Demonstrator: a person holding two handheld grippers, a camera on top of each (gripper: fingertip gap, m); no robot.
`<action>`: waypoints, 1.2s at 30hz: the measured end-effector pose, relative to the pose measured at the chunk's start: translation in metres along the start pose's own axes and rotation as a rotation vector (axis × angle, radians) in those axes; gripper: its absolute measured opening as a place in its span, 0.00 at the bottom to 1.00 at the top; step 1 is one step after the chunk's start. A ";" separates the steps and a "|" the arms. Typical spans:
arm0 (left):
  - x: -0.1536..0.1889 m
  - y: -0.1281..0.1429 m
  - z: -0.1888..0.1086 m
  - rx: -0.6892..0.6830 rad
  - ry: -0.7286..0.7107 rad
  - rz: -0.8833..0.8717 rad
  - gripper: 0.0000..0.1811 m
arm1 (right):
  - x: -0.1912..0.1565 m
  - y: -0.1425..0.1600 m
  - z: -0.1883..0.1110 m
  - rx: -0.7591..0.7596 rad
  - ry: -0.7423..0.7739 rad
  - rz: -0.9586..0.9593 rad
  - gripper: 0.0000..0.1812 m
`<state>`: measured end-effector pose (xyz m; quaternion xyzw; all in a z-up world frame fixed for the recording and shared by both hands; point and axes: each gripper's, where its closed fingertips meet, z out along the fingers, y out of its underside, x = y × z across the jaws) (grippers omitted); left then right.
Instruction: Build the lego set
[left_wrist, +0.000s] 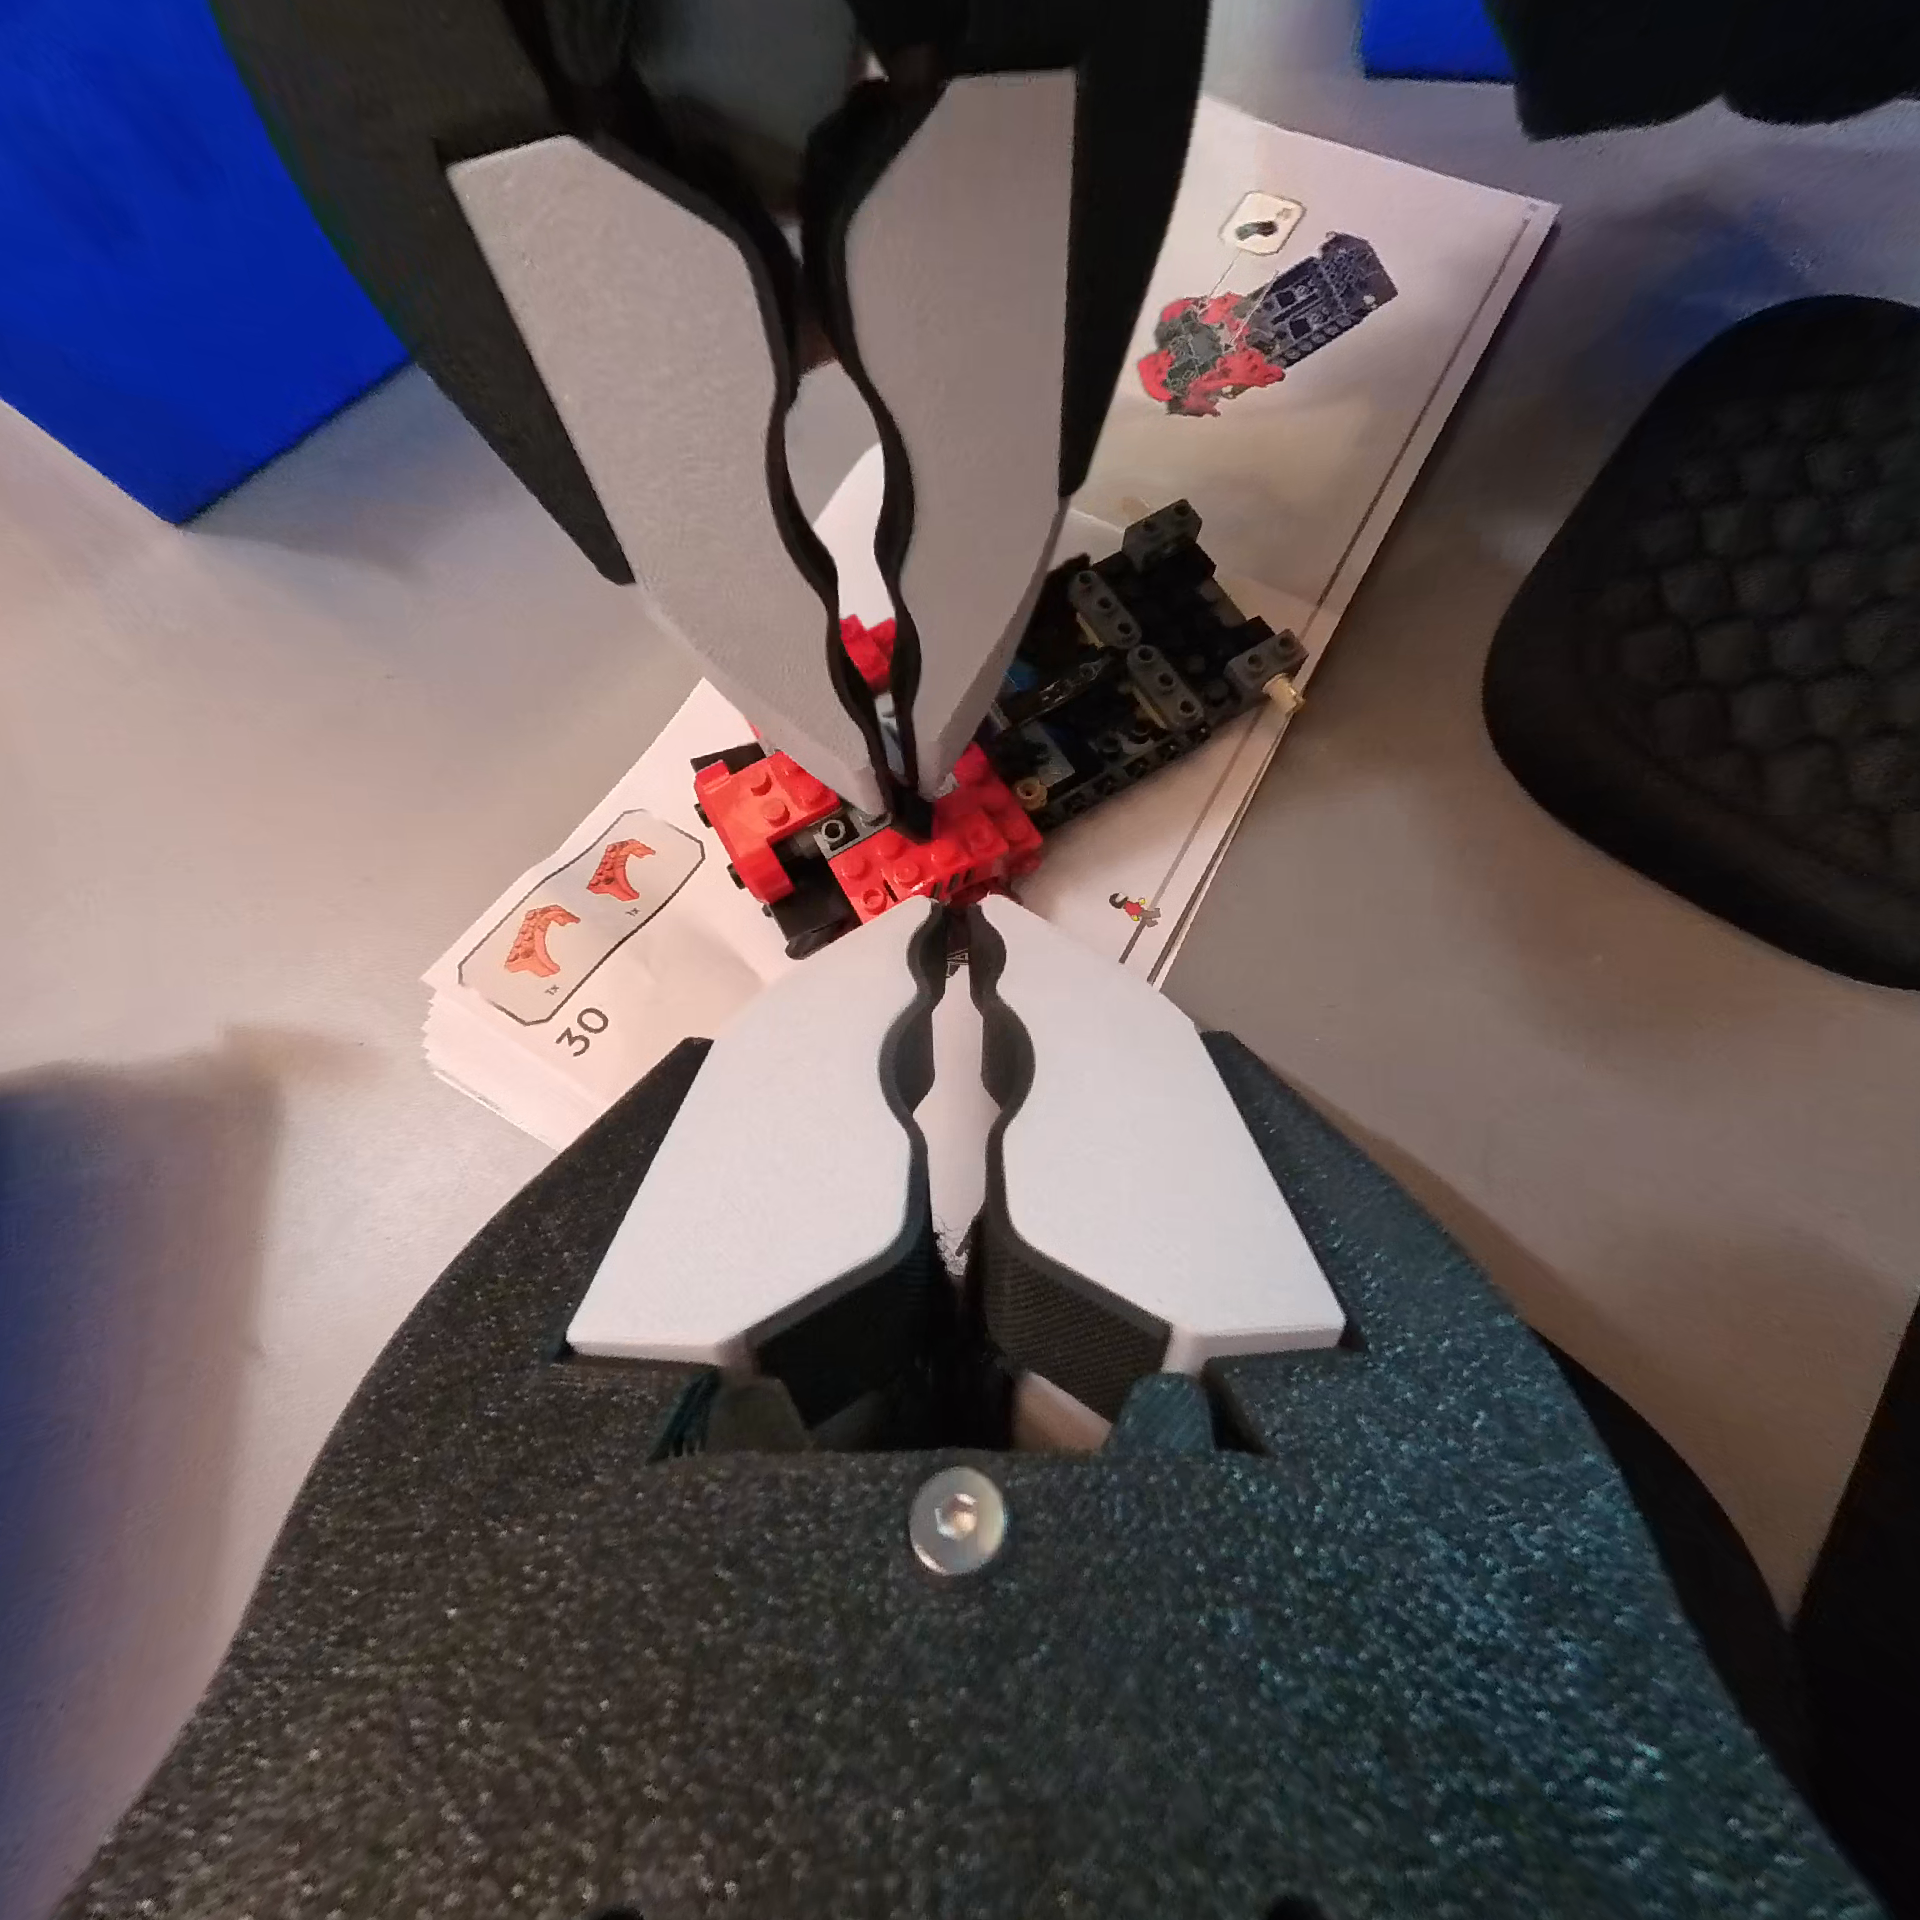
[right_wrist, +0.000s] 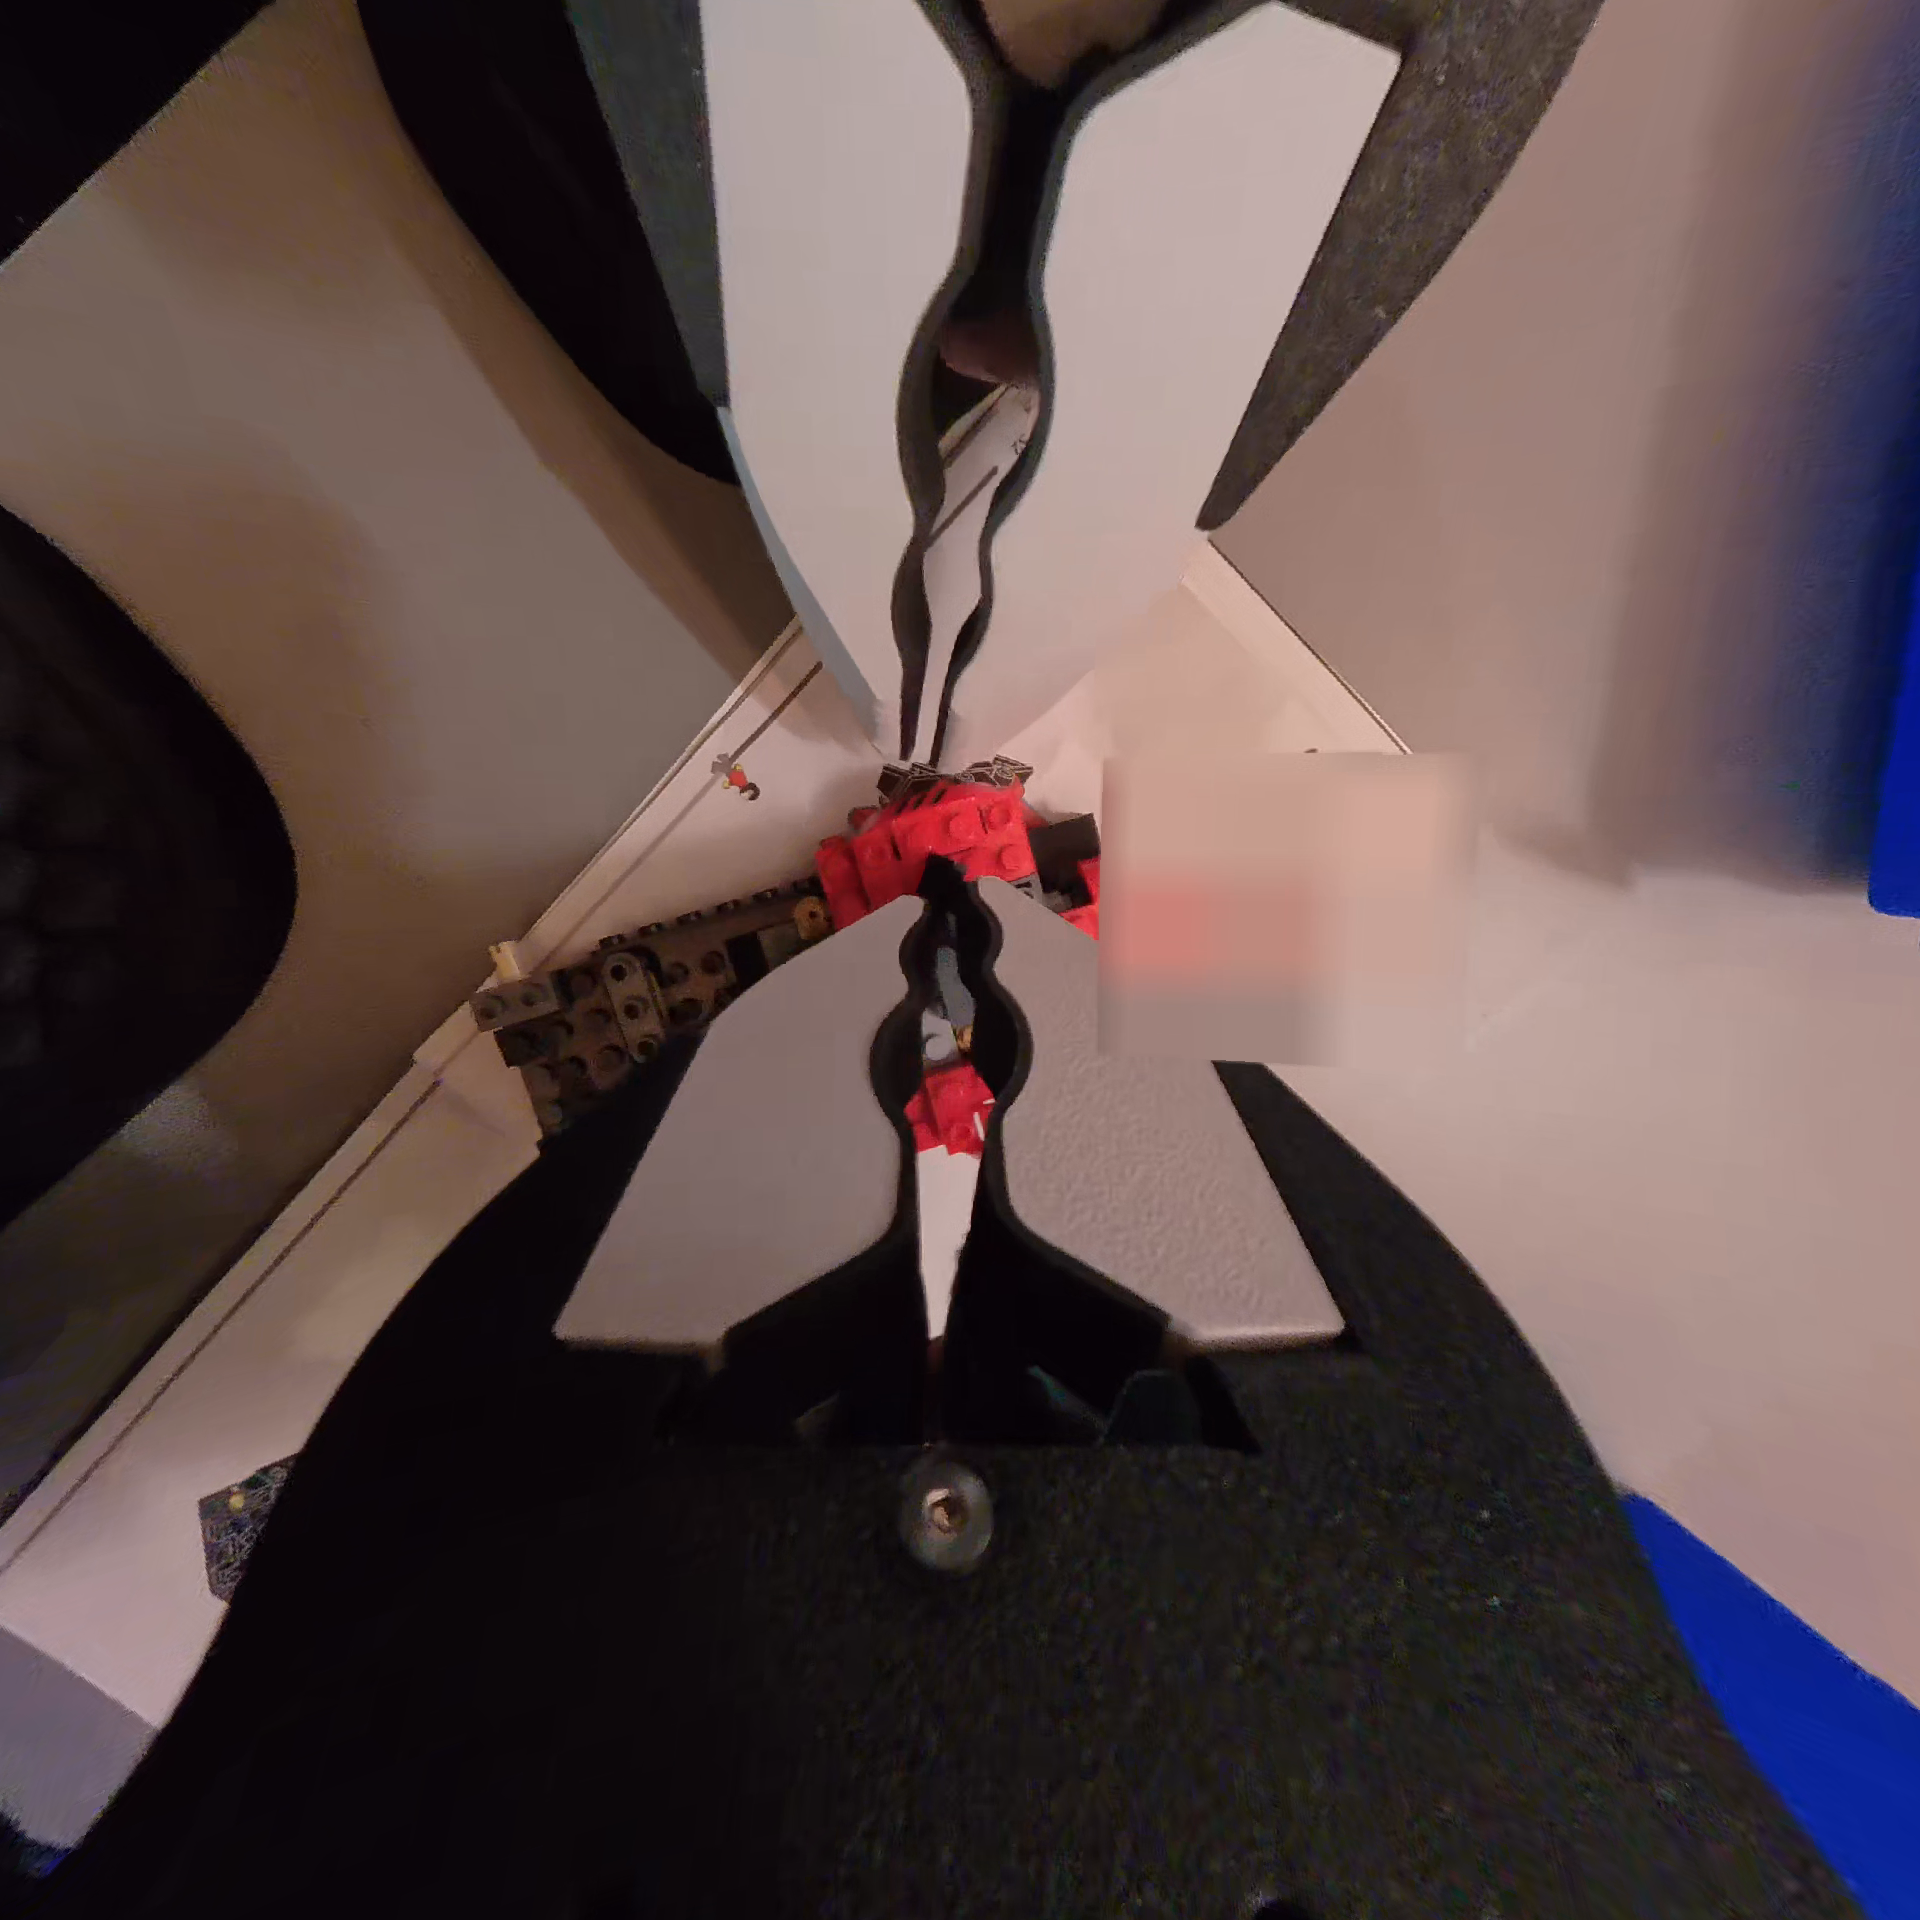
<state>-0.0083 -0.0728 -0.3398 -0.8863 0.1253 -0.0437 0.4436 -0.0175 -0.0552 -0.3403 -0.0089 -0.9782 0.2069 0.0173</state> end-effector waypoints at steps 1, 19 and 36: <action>0.000 -0.001 0.000 0.005 -0.001 0.001 0.02 | 0.000 0.000 0.000 0.016 -0.004 0.012 0.01; -0.008 -0.103 -0.061 0.699 -0.130 0.082 0.16 | -0.002 -0.054 -0.130 1.668 -0.113 1.067 0.00; -0.068 -0.002 -0.053 0.131 -0.183 -0.063 0.09 | -0.013 0.009 -0.048 0.611 0.407 0.898 0.17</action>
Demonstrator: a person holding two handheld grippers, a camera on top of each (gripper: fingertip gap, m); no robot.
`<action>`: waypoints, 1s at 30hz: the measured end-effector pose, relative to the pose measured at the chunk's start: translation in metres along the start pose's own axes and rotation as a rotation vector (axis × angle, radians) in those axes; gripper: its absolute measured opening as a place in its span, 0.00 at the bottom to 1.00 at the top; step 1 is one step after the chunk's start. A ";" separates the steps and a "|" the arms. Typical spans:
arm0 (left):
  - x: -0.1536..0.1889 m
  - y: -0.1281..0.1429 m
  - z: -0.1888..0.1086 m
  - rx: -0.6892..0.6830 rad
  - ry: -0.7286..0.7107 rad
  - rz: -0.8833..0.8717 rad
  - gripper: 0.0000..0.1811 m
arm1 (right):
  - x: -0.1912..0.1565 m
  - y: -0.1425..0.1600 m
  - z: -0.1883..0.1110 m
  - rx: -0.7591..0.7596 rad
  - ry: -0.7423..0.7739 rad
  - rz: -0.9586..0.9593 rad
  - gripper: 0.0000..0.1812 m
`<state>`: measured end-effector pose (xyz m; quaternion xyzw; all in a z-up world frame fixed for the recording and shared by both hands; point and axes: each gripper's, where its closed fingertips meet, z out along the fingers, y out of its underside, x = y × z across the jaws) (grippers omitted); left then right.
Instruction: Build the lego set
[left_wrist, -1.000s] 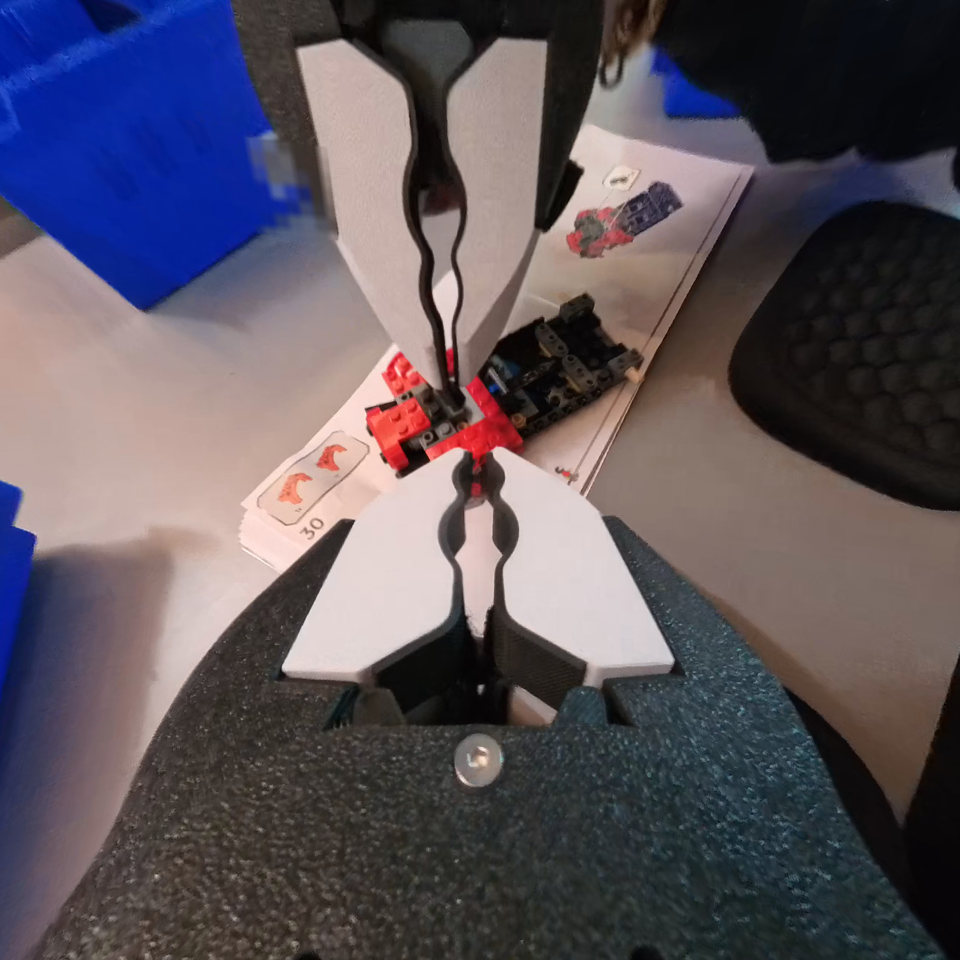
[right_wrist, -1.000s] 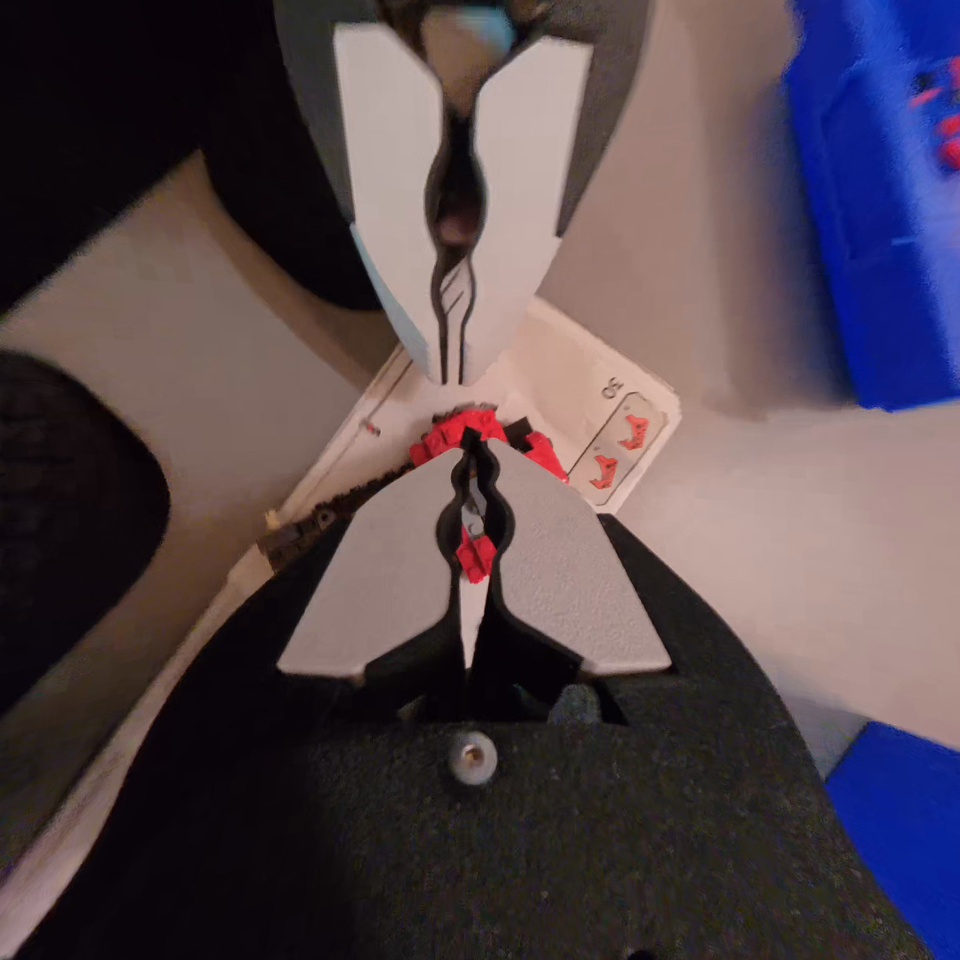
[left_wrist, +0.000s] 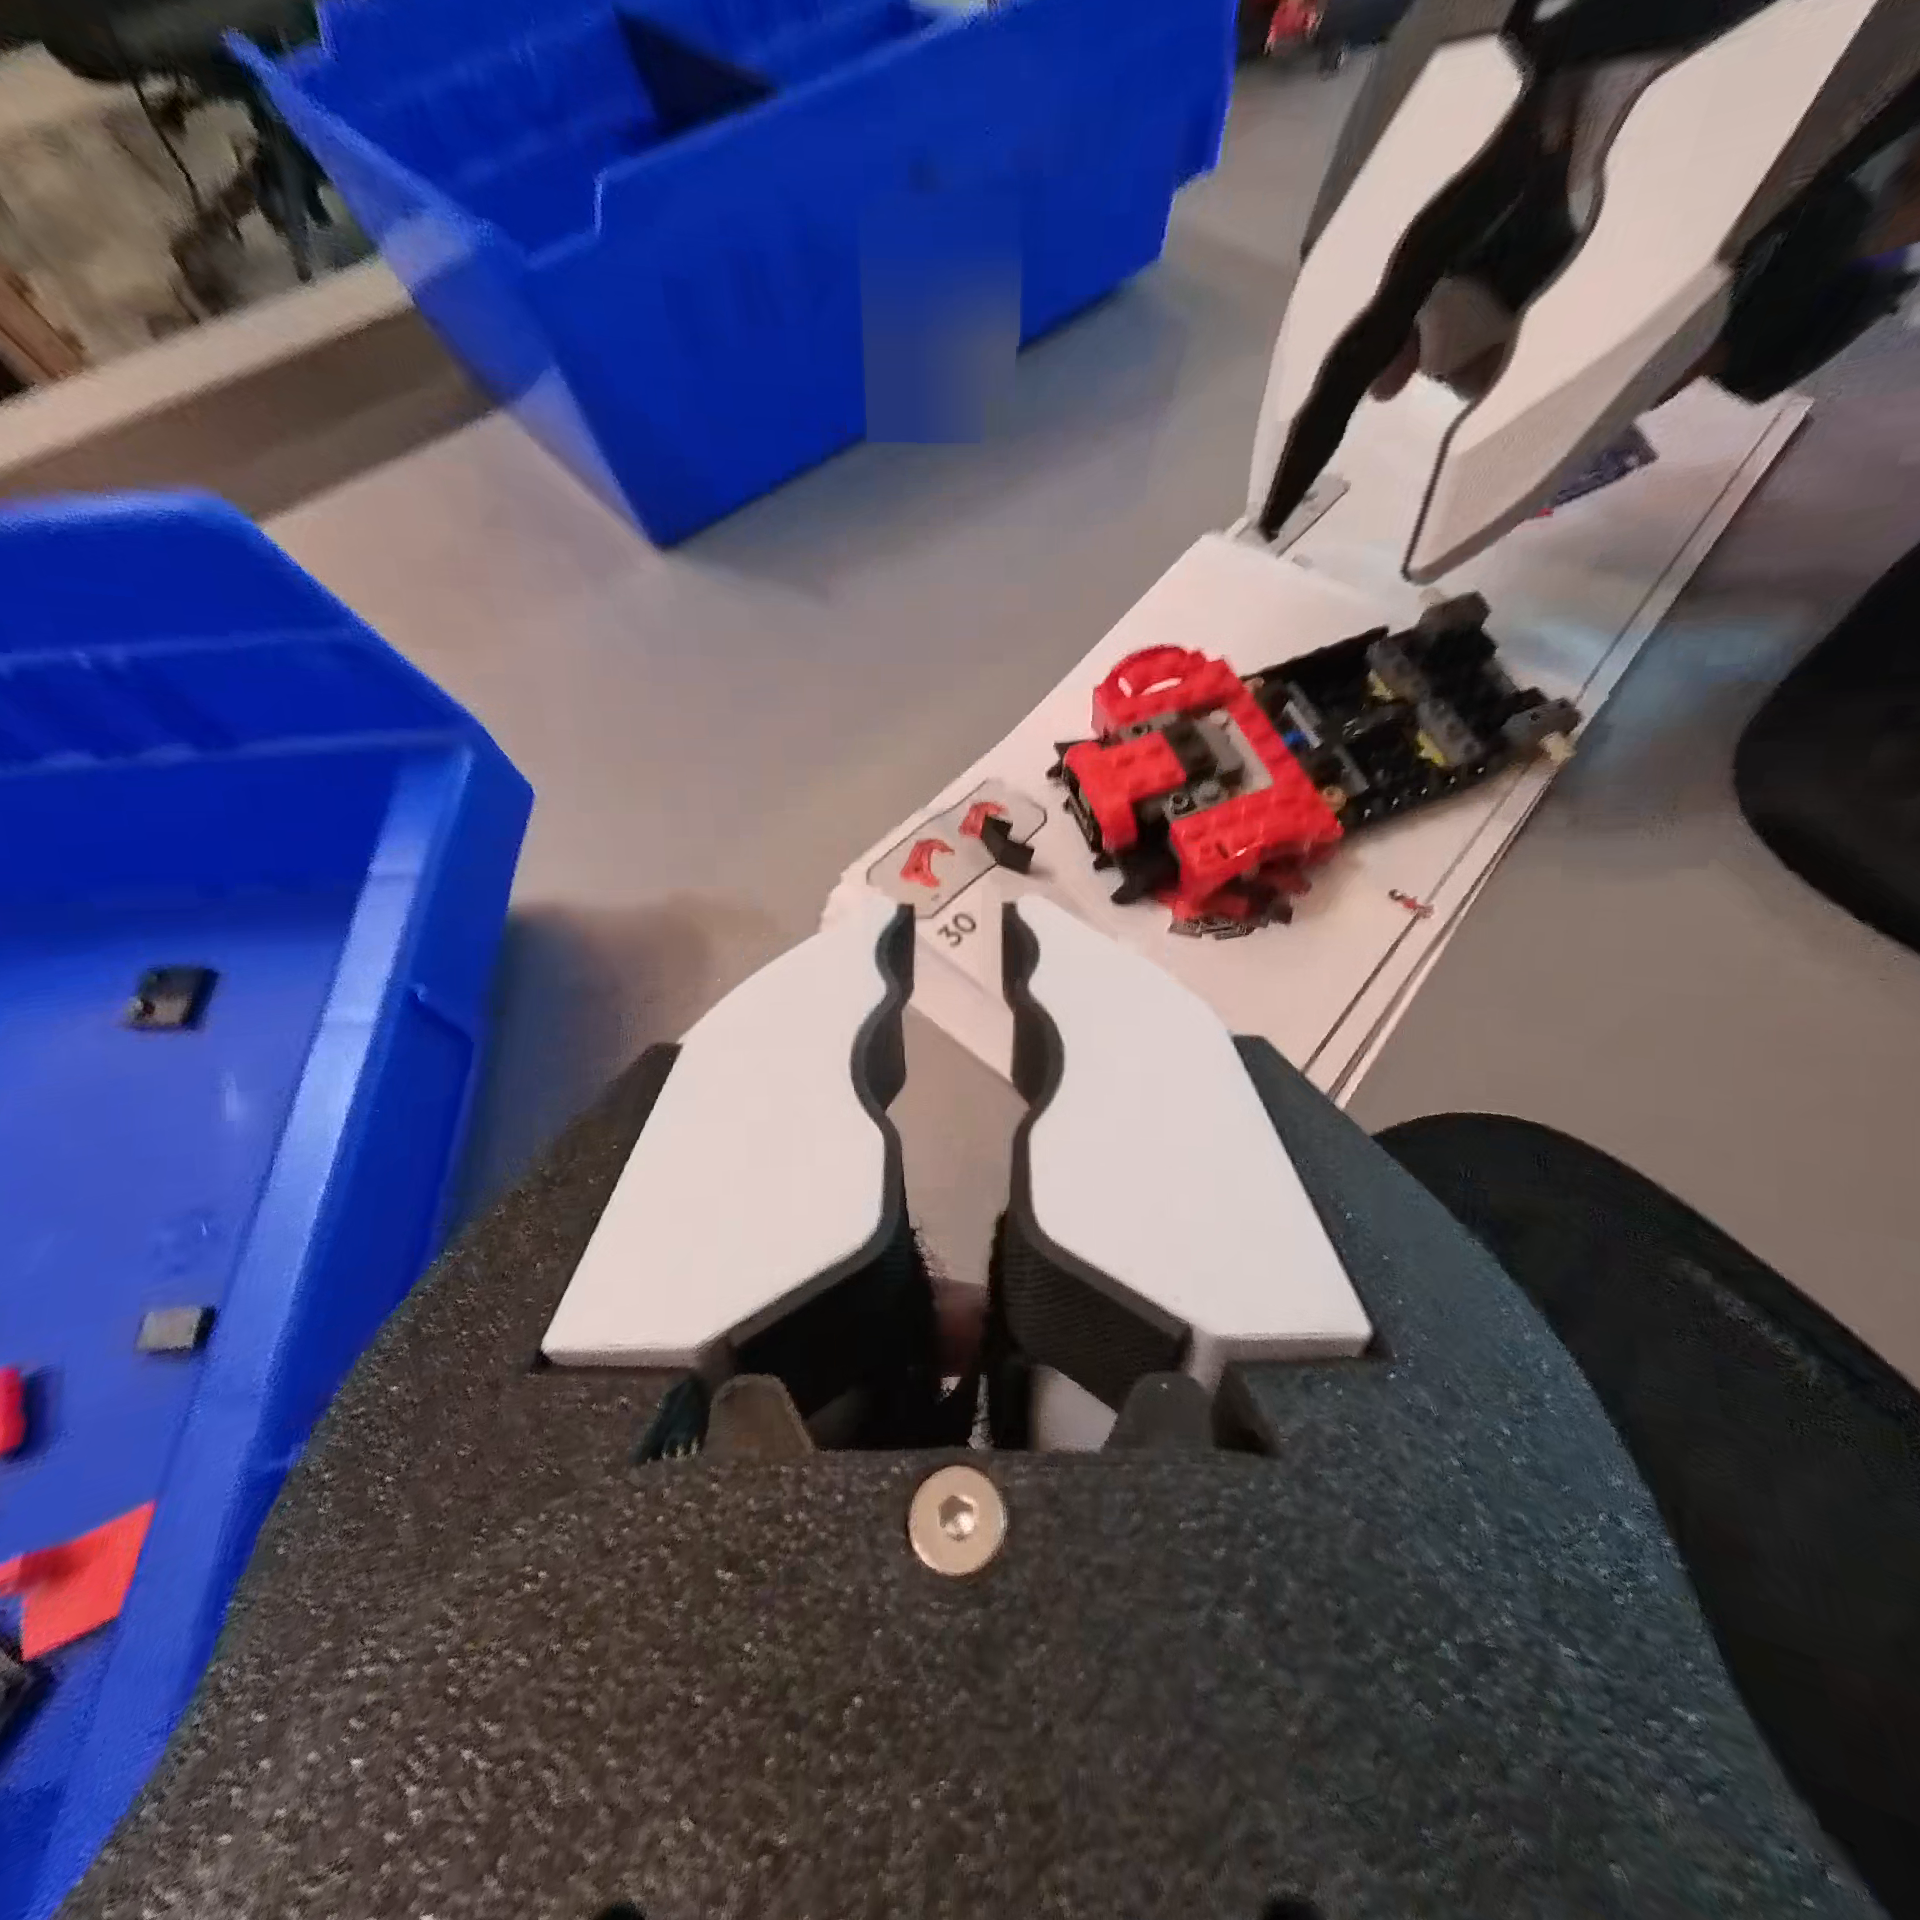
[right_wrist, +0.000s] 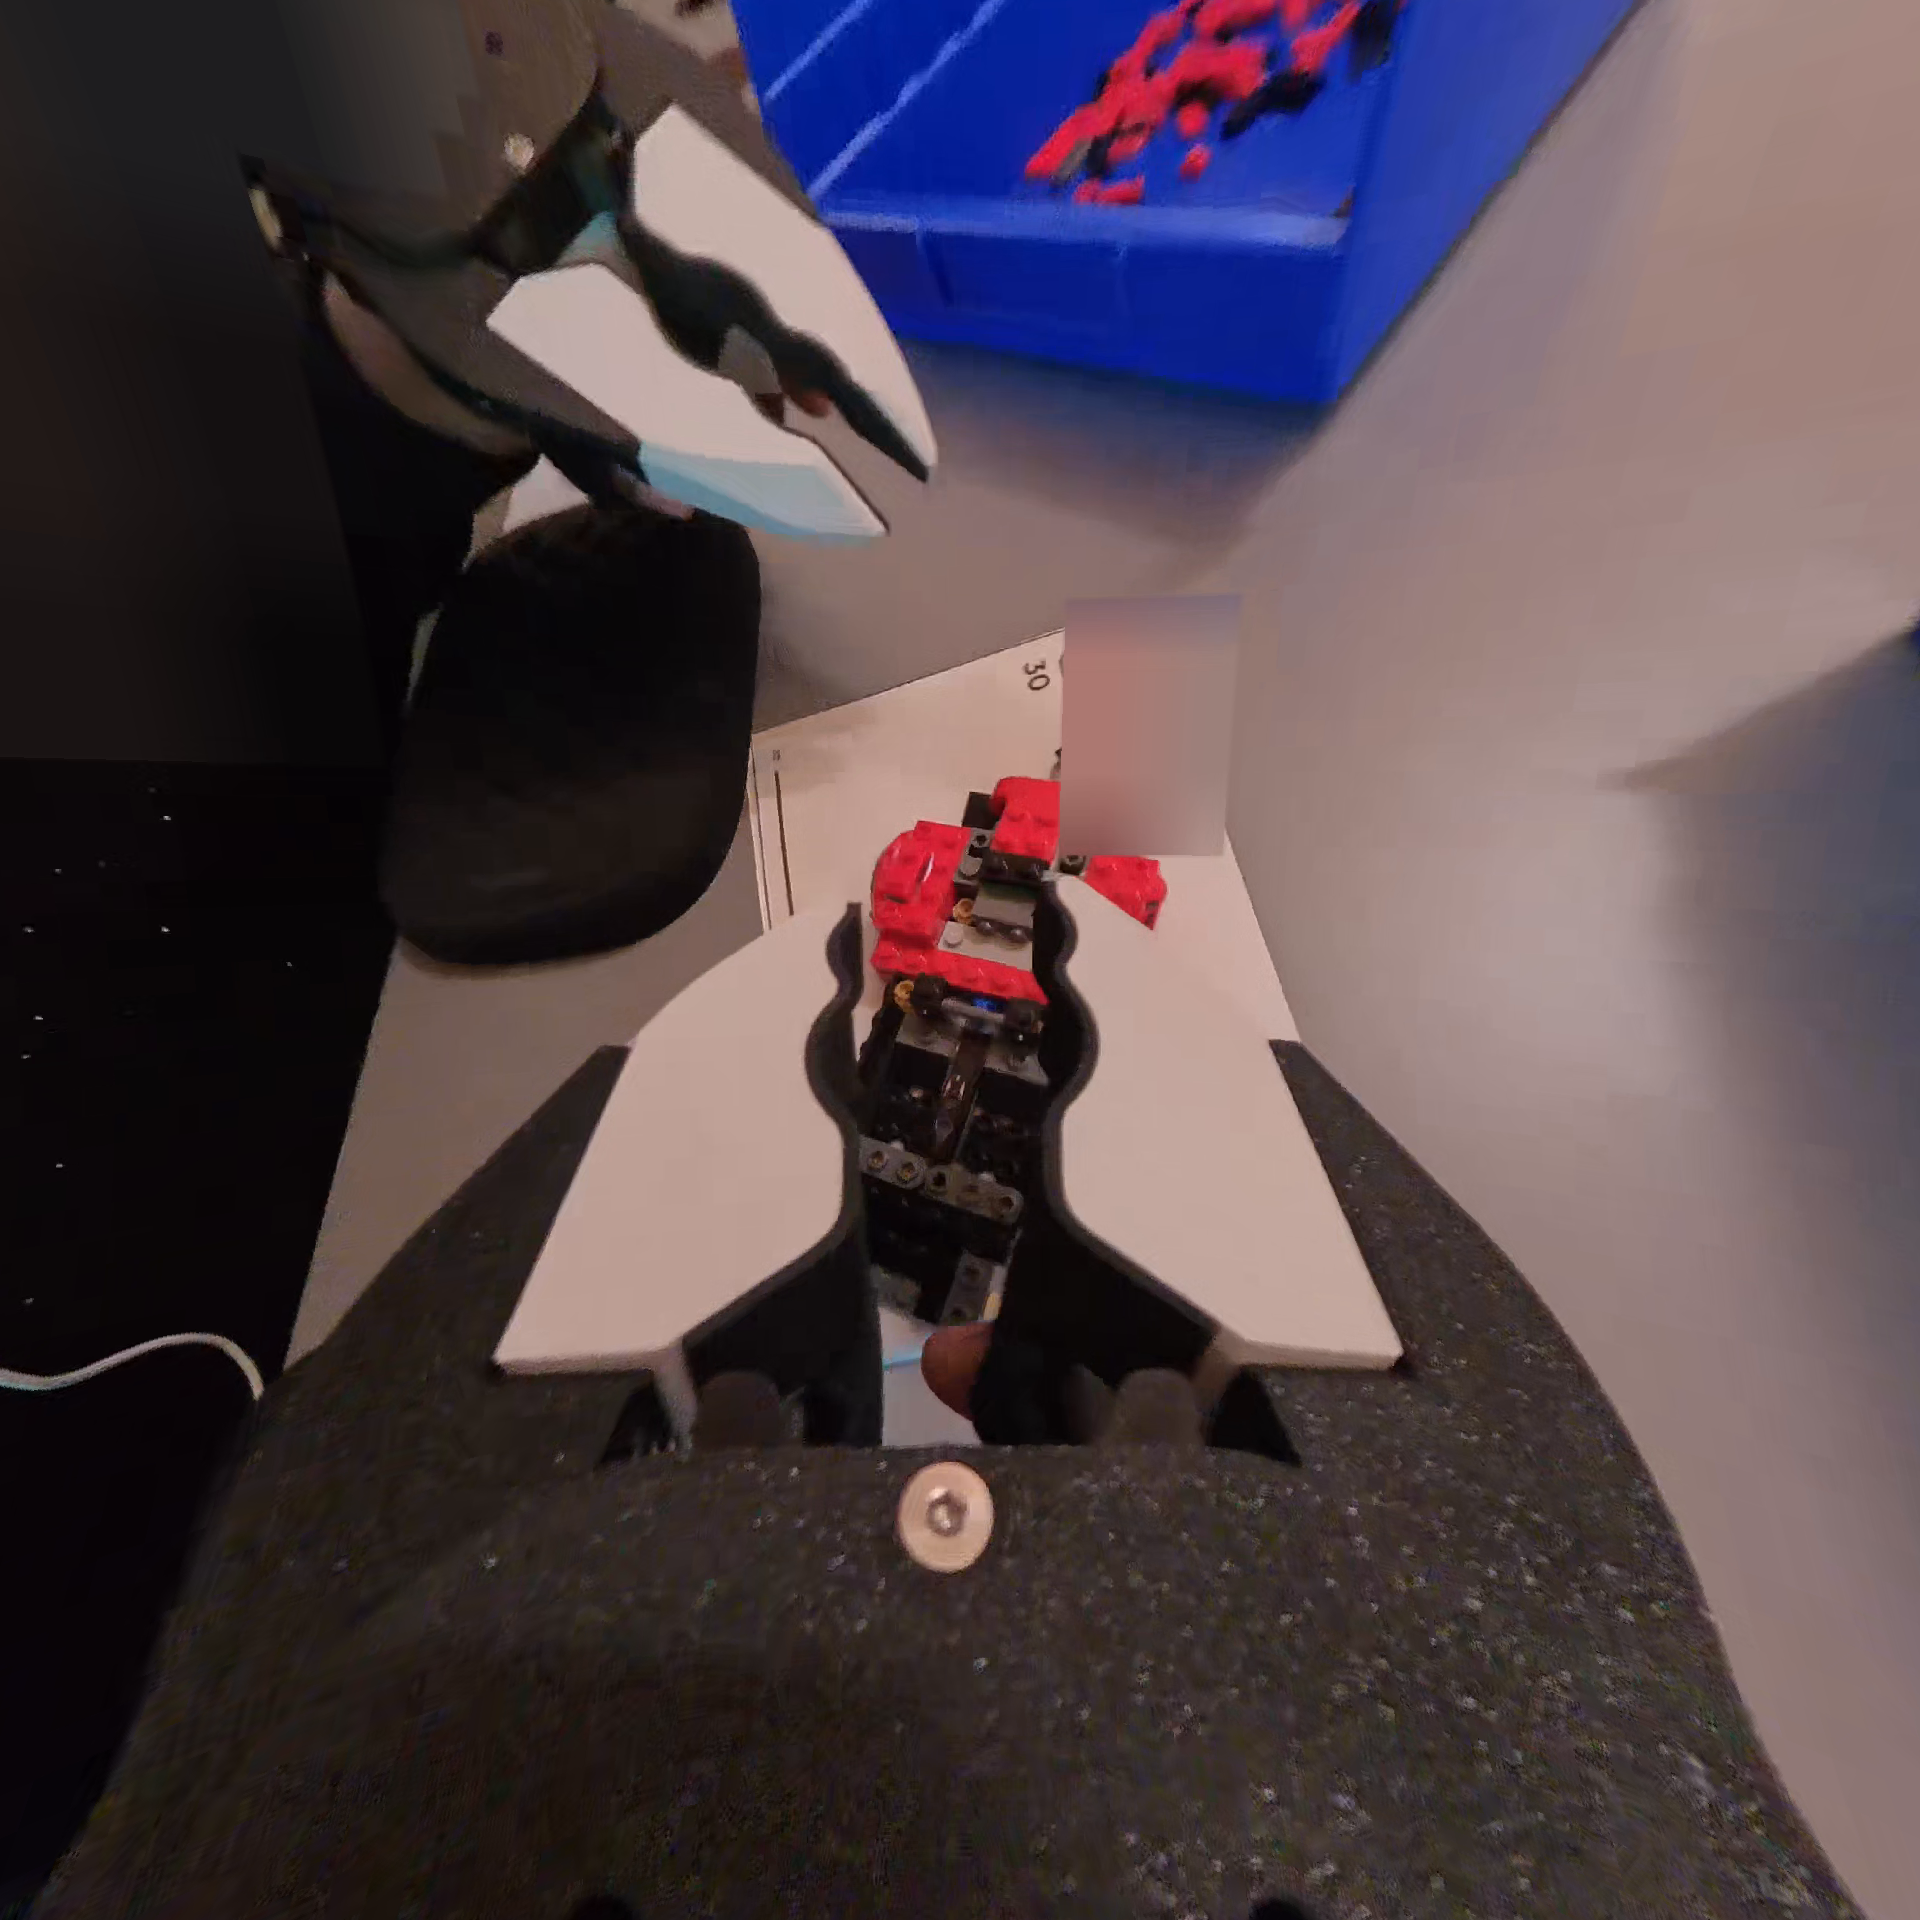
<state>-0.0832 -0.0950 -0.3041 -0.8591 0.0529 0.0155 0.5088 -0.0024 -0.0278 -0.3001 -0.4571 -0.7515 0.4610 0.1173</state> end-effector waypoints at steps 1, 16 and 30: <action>0.000 0.003 0.002 -0.015 -0.003 -0.013 0.09 | -0.001 -0.003 0.006 -0.037 -0.017 -0.022 0.17; 0.020 0.000 -0.003 0.059 0.006 0.089 0.09 | 0.042 -0.004 0.086 -0.624 -0.289 -0.360 0.08; 0.028 -0.036 0.001 0.215 0.086 -0.017 0.11 | 0.043 -0.057 0.019 -0.286 -0.086 -0.358 0.05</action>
